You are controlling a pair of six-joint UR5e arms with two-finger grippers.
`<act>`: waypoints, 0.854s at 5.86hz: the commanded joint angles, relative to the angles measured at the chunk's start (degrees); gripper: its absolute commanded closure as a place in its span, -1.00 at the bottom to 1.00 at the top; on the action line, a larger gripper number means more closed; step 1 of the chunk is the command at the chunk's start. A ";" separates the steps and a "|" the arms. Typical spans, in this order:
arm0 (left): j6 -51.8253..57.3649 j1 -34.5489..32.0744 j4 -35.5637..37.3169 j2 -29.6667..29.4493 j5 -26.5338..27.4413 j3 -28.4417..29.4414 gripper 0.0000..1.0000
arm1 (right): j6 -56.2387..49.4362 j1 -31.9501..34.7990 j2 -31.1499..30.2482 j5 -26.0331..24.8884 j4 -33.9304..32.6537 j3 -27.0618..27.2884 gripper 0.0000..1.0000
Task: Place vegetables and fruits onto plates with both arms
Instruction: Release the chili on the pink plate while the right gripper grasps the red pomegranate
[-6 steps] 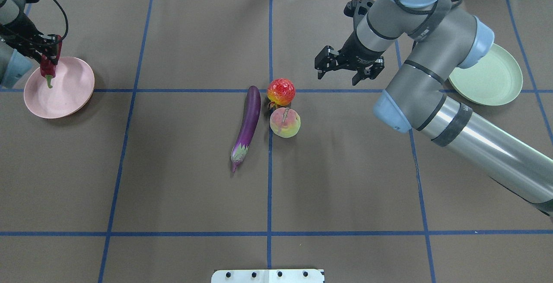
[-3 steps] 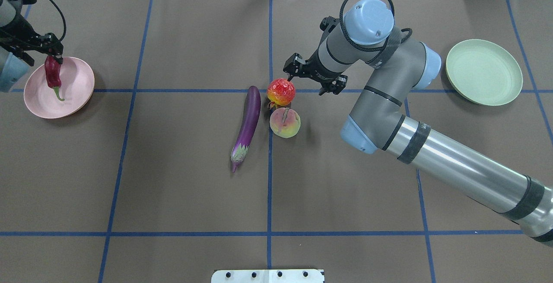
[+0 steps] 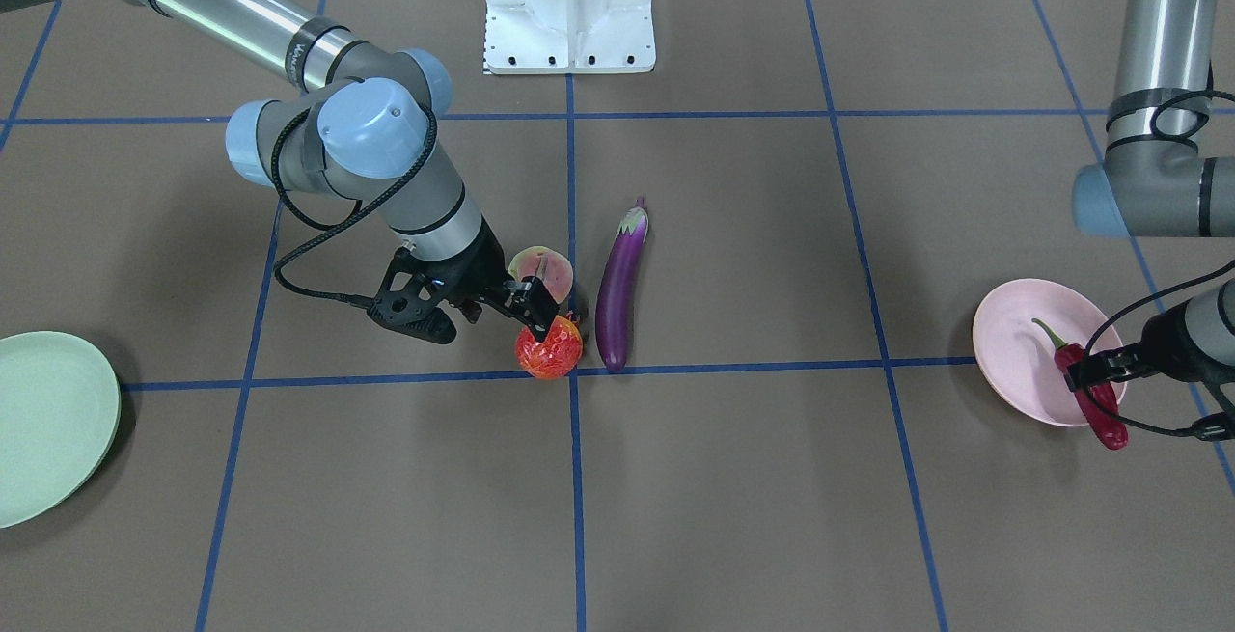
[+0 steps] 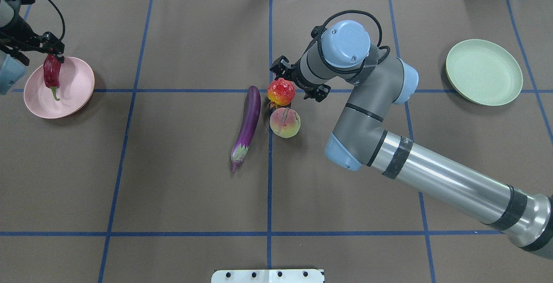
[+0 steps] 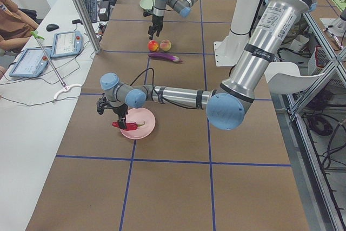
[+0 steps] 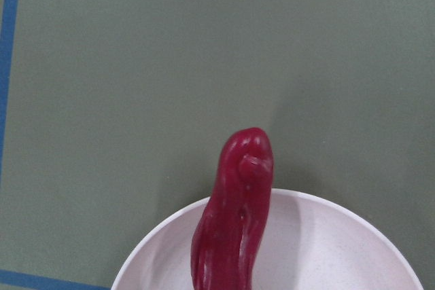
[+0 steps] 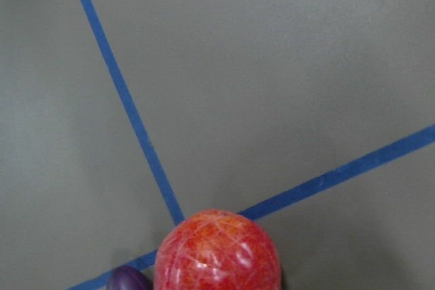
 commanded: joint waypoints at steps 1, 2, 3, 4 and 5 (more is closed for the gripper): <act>-0.95 0.00 0.02 0.07 0.18 -0.55 -1.00 | 3.76 -1.79 0.22 -4.50 1.89 -0.87 -1.00; -1.04 0.00 0.02 0.07 0.18 -0.64 -1.00 | 3.68 -1.88 1.96 -5.83 1.89 -3.75 -1.00; -1.04 0.00 0.02 0.33 0.09 -0.73 -1.00 | 3.24 -1.88 3.20 -7.15 1.98 -6.39 -1.00; -1.04 0.00 0.02 0.34 0.09 -1.16 -1.00 | 3.24 -1.97 3.47 -6.98 2.15 -7.28 -1.00; -1.04 0.00 0.02 0.42 0.18 -1.34 -1.00 | 3.24 -2.93 3.30 -7.07 2.15 -7.73 -1.00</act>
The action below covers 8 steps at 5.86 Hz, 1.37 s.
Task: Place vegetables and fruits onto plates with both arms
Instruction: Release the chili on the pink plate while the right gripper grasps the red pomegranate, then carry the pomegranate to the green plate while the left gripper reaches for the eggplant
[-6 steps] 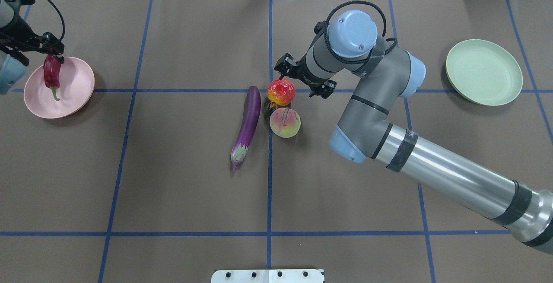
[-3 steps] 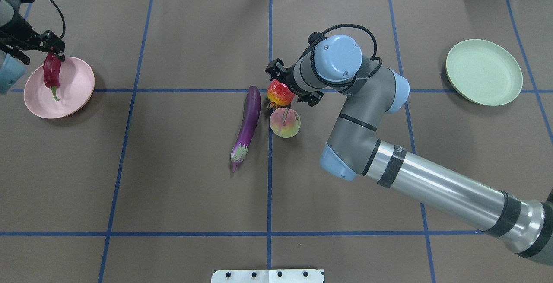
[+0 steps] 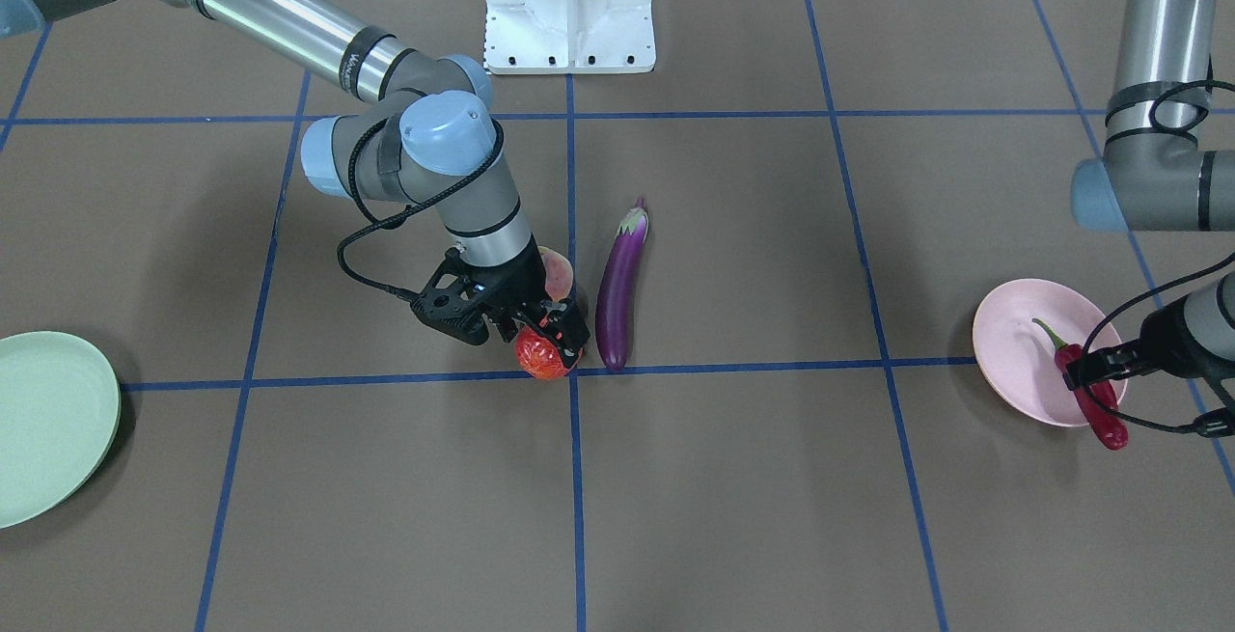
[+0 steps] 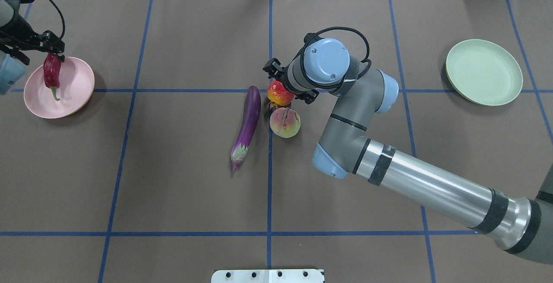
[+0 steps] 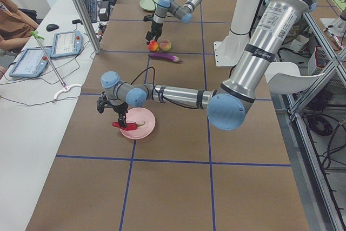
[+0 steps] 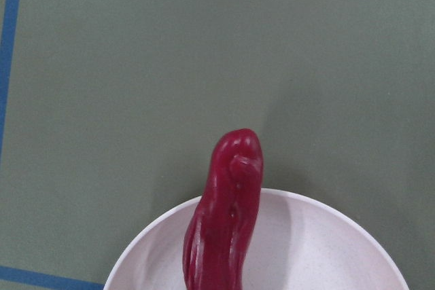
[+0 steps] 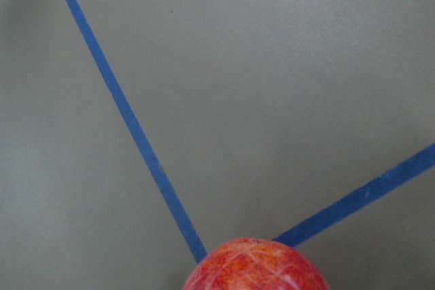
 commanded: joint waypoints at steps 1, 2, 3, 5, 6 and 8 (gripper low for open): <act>0.00 0.00 0.00 0.07 0.06 -0.39 -1.00 | 0.06 -0.66 0.30 -0.04 0.22 -0.68 -0.99; -0.09 0.00 0.00 0.51 -0.03 -0.83 -1.00 | 0.24 -0.66 0.21 -0.13 0.49 -0.77 -0.97; -0.18 0.00 0.00 0.51 -0.12 -1.26 -1.00 | 0.50 -0.66 0.39 -0.30 0.49 -0.86 0.02; -9.79 3.92 0.09 -0.02 -0.47 -8.60 -1.00 | -0.11 0.56 1.70 -0.13 0.40 -0.33 1.00; -17.33 8.31 0.26 -0.28 -0.47 -14.31 -1.00 | -1.50 3.97 2.93 2.31 -0.12 0.10 1.00; -31.65 18.67 0.26 -4.29 0.66 -20.06 -1.00 | -10.95 14.76 -0.37 14.85 -1.26 1.68 1.00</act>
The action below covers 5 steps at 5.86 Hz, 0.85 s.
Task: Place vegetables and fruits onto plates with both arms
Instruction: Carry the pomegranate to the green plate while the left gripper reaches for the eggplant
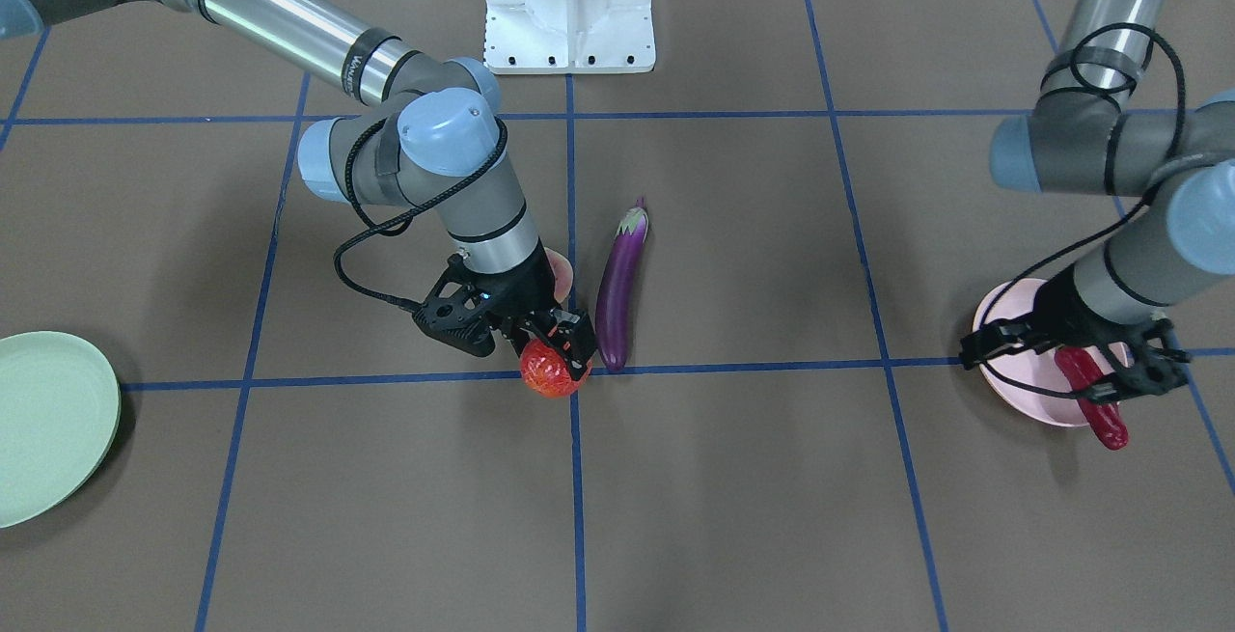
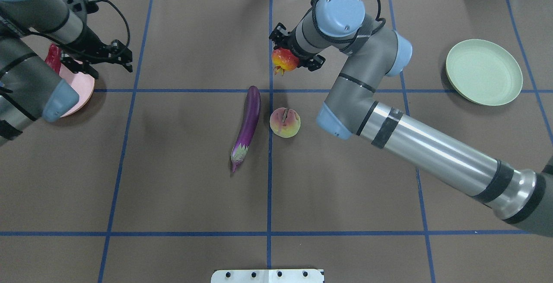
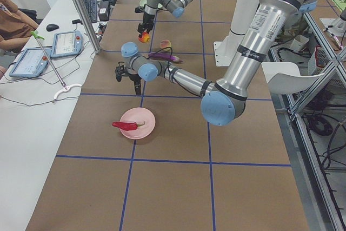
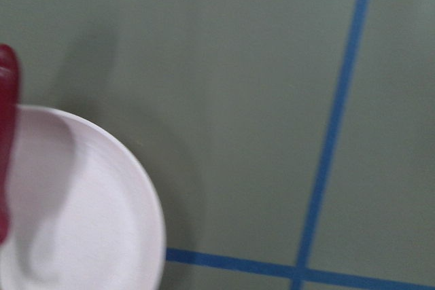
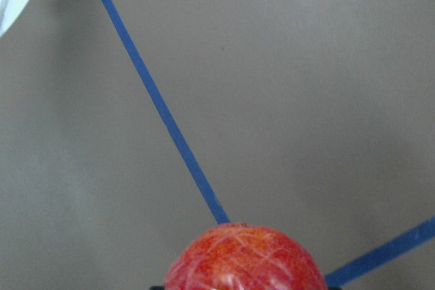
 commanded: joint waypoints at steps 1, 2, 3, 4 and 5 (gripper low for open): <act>-13.95 10.71 0.31 -5.66 5.33 -3.12 -1.00 | -13.25 10.05 -6.01 9.45 -0.66 1.95 1.00; -14.80 13.65 0.58 -7.69 6.42 -3.30 -0.98 | -23.52 16.54 -10.32 16.72 -0.66 1.96 1.00; -14.11 15.76 0.58 -10.50 6.78 -2.95 -0.96 | -31.98 21.13 -14.80 21.40 -0.66 1.96 1.00; -13.84 16.83 0.32 -12.53 6.69 -1.90 -0.90 | -40.15 23.44 -19.28 22.40 -0.66 1.87 1.00; -14.28 18.06 0.58 -13.77 8.00 -2.24 -1.00 | -48.94 24.59 -23.59 22.50 -1.36 1.78 1.00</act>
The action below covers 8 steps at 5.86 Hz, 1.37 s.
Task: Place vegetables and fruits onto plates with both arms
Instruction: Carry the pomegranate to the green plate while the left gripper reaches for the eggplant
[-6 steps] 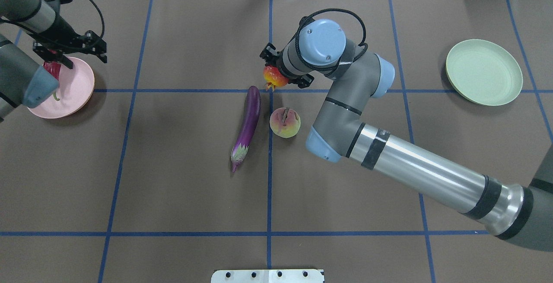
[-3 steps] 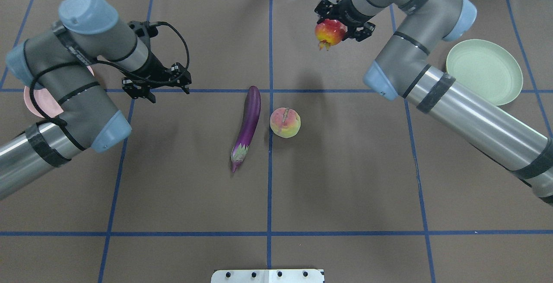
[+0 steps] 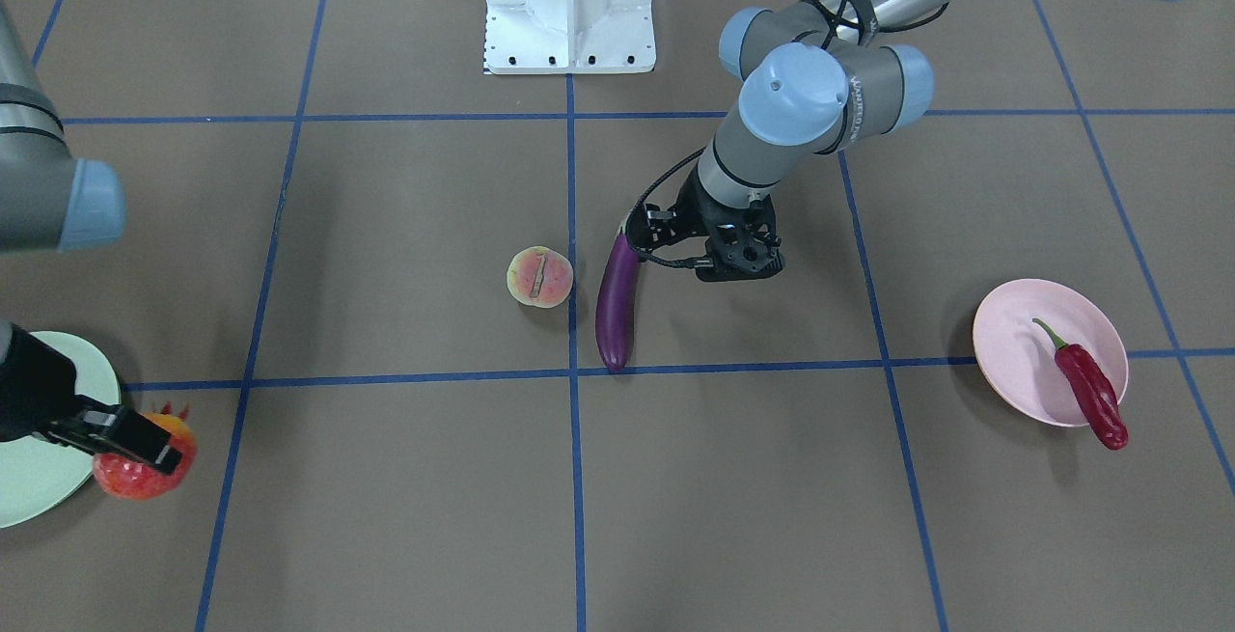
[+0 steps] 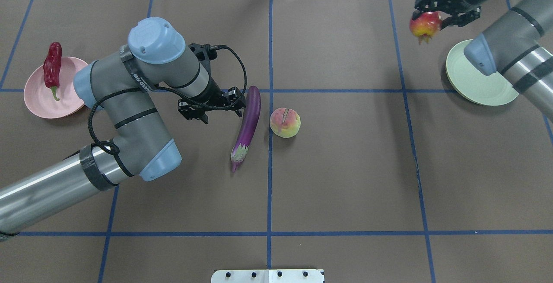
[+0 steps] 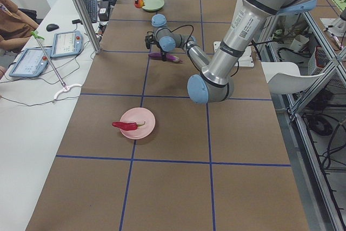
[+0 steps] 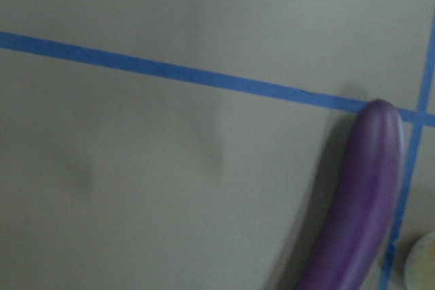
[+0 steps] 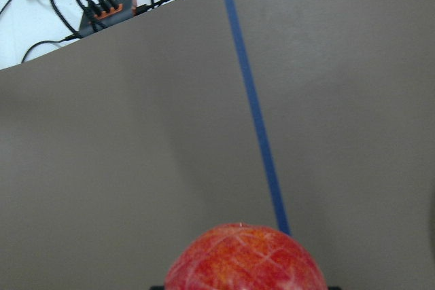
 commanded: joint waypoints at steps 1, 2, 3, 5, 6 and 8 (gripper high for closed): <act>-0.67 6.26 0.47 -1.80 12.03 0.26 -1.00 | -16.11 3.29 -7.30 0.84 -3.08 -0.16 1.00; 0.19 7.71 2.82 -2.84 13.45 0.62 -0.96 | -24.37 3.74 -9.69 0.76 -6.15 -0.51 1.00; 3.25 7.81 3.37 -2.94 13.55 0.79 -0.94 | -29.67 4.18 -11.28 0.67 -8.88 -0.51 1.00; 11.67 7.81 4.78 -3.12 13.64 1.58 -0.94 | -33.83 4.10 -13.91 0.14 -9.34 -0.78 1.00; 16.85 7.81 4.69 -3.64 13.64 2.54 -0.94 | -35.51 4.10 -14.19 0.06 -9.69 -0.78 0.62; 18.92 7.81 4.52 -8.79 13.55 9.19 -0.90 | -35.61 4.36 -14.19 0.66 -9.60 -0.17 -1.00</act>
